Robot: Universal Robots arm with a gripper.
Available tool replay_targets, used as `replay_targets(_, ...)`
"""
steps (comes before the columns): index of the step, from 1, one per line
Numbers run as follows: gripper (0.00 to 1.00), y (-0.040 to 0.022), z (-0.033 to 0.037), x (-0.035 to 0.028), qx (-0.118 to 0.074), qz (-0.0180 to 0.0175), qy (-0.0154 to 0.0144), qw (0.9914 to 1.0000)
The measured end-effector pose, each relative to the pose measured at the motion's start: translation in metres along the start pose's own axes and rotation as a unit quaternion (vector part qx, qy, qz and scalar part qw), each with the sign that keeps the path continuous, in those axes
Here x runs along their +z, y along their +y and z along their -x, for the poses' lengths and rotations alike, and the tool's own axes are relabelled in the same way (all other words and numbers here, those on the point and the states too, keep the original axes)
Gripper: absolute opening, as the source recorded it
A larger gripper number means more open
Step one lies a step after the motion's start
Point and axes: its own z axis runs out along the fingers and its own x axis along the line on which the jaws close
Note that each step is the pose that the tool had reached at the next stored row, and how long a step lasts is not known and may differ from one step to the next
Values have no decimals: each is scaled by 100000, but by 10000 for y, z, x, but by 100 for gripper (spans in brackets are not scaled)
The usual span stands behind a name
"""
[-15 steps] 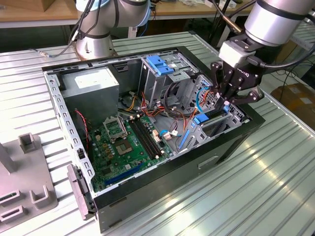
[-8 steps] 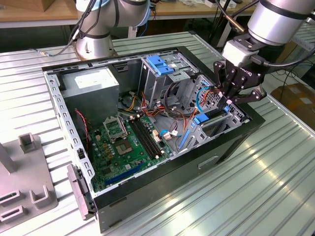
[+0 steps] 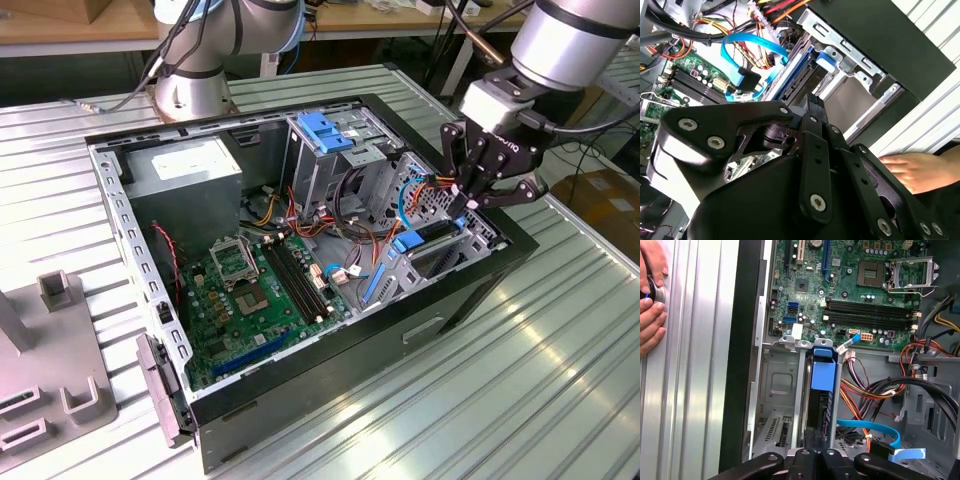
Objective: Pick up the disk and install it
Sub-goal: 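Insert the first disk wire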
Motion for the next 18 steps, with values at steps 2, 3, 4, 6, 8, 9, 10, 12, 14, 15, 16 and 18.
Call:
replay_targets(2, 11, -17, -1, 0, -32, -2, -1, 100000)
replay_targets(3, 11, -24, -1, 1, -51, -1, -5, 100000)
replay_targets(4, 11, -31, -2, 1, -64, -2, -5, 100000)
replay_targets(6, 11, -48, -2, 1, -113, -3, -7, 100000)
replay_targets(8, 11, -59, -2, 1, -264, -4, -9, 100000)
replay_targets(9, 11, -62, -2, 1, -506, -8, -11, 99999)
replay_targets(10, 11, -63, -2, 2, -749, -16, -18, 99997)
replay_targets(12, 11, -65, -3, 2, -2143, -42, -39, 99977)
replay_targets(14, 11, -66, -2, 2, -3971, -81, -68, 99921)
replay_targets(15, 11, -66, -3, 2, -4848, -100, -81, 99882)
replay_targets(16, 11, -67, -3, 1, -6201, -127, -102, 99807)
replay_targets(18, 11, -75, -3, 2, -8300, -170, -138, 99655)
